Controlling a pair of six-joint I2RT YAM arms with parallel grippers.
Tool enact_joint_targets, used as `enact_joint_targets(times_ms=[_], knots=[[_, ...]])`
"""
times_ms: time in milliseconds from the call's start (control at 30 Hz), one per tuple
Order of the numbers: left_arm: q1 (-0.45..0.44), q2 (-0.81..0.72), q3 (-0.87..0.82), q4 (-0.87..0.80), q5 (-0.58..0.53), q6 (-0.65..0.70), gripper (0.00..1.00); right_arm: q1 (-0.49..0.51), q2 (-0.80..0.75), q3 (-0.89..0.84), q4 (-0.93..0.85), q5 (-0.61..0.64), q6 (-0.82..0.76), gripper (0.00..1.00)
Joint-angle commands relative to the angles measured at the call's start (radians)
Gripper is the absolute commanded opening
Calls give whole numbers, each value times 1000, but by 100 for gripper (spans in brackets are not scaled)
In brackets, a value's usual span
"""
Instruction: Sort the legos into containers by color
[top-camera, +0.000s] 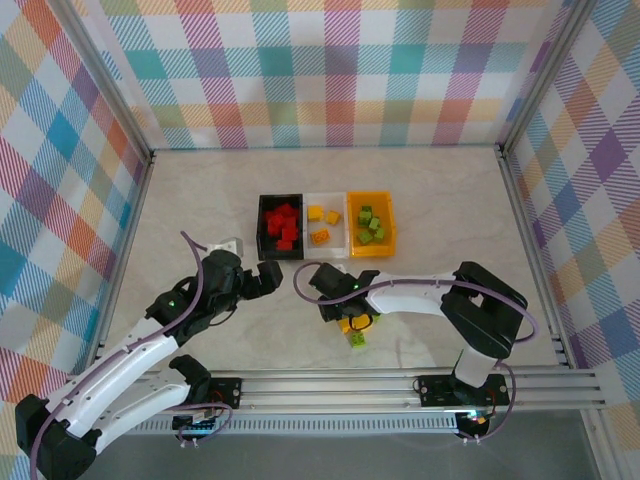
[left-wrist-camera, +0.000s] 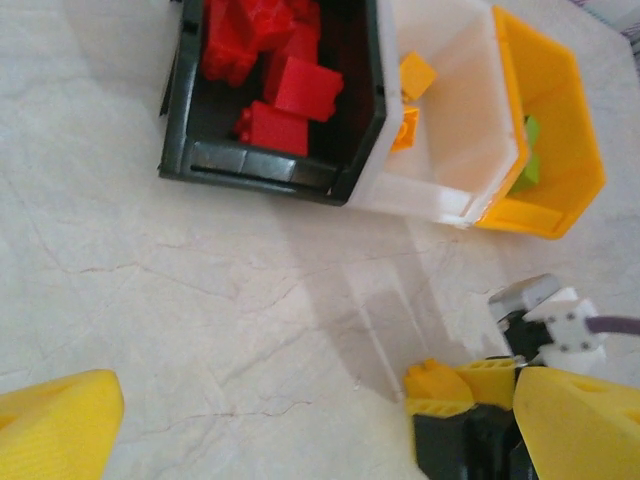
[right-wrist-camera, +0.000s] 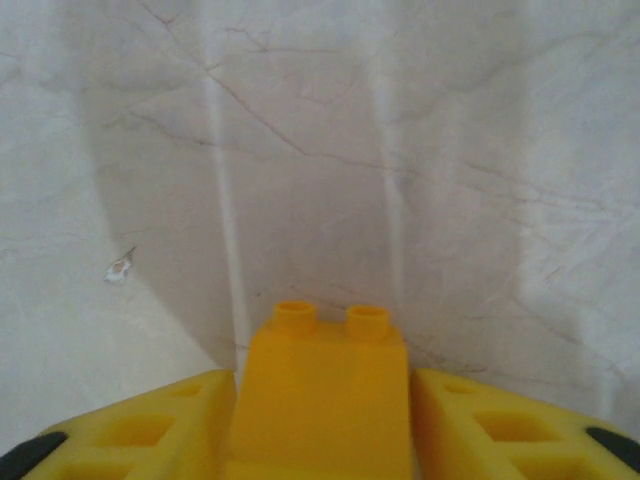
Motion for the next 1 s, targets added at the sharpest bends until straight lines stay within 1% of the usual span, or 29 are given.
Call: enact_joint_targets(times_ms=[0, 100, 133, 267, 400, 467, 600, 733, 867, 933, 967], knots=[[-8, -20, -16, -6, -2, -9, 100, 5, 21, 28, 7, 13, 4, 41], [-7, -25, -23, -2, 11, 1, 100, 5, 13, 42, 15, 26, -7, 34], [-8, -27, -28, 1, 17, 4, 100, 5, 3, 46, 22, 29, -12, 32], [-8, -32, -50, 13, 36, 9, 100, -2, -70, 88, 31, 63, -59, 30], [-9, -26, -76, 32, 58, 9, 100, -80, -106, 173, 22, 25, -100, 30], [-12, -29, -86, 40, 62, 8, 100, -129, -88, 224, 20, 0, -114, 30], [-23, -20, -90, 46, 73, 11, 100, -221, 4, 345, 14, -61, -115, 30], [-33, 7, -82, 47, 90, 23, 100, -274, 116, 479, -6, -88, -114, 31], [-65, 52, -72, 63, 102, 33, 100, -313, 211, 610, -38, -85, -101, 34], [-92, 79, -60, 69, 97, 42, 100, -330, 240, 661, -58, -85, -90, 41], [-109, 92, -52, 73, 91, 45, 100, -338, 248, 680, -63, -90, -85, 48]])
